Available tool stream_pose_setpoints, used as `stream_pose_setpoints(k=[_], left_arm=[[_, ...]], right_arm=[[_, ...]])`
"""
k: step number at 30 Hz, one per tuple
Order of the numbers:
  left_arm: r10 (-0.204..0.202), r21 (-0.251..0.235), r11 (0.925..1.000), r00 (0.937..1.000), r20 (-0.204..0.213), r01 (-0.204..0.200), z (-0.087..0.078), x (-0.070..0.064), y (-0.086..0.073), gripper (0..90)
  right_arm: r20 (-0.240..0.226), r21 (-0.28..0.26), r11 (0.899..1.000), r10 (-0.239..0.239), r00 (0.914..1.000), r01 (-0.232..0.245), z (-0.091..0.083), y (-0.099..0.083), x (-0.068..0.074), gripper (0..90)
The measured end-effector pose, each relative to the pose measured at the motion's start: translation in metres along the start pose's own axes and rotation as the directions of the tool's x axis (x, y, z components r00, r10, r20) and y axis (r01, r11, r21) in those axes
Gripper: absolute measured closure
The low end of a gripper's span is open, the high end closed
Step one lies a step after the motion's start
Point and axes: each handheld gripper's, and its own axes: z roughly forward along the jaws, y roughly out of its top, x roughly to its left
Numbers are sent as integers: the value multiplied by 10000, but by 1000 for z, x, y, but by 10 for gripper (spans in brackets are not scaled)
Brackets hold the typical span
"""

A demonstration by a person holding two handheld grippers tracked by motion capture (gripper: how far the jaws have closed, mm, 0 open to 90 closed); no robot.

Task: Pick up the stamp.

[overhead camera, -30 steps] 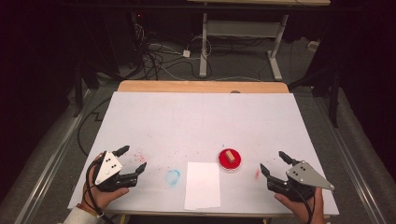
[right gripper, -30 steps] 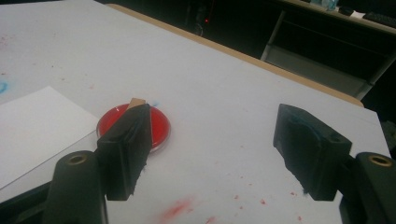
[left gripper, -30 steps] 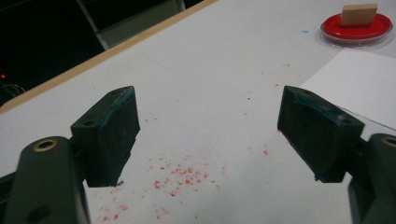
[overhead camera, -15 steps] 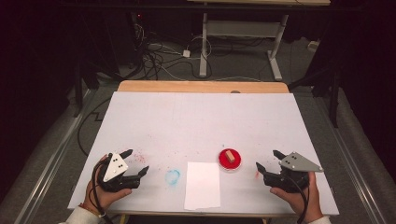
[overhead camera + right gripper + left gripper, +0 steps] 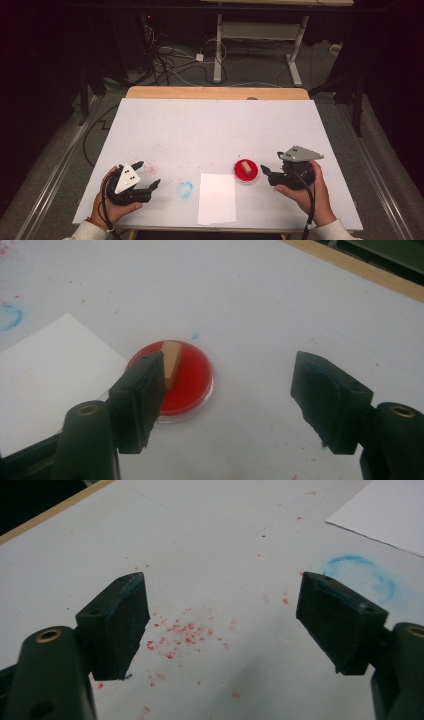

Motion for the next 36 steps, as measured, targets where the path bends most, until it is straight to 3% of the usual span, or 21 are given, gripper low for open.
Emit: stream_pose_setpoints(k=[6,14,21,26,31,36], left_arm=[[185,-19,9998,9998,-25,-185,0,1,0,203],[323,74,9995,9995,-27,-323,0,0,0,203],[349,161,9993,9994,-71,-348,2,0,-1,203],[418,190,9990,9991,-73,-416,2,-1,-1,203],[431,256,9988,9989,-195,-426,2,-1,-1,203],[476,302,9984,9987,-183,-471,2,0,-1,203]], right_arm=[[21,264,9996,130,9999,-131,16,10,7,310],[-326,666,9975,-196,9993,218,41,17,24,332],[-457,1288,9898,-561,9974,616,61,14,33,506],[-692,1494,9872,-460,9965,559,71,11,33,680],[-857,1672,9843,-434,9954,573,76,8,34,750],[-905,1666,9838,-514,9946,660,78,7,34,761]])
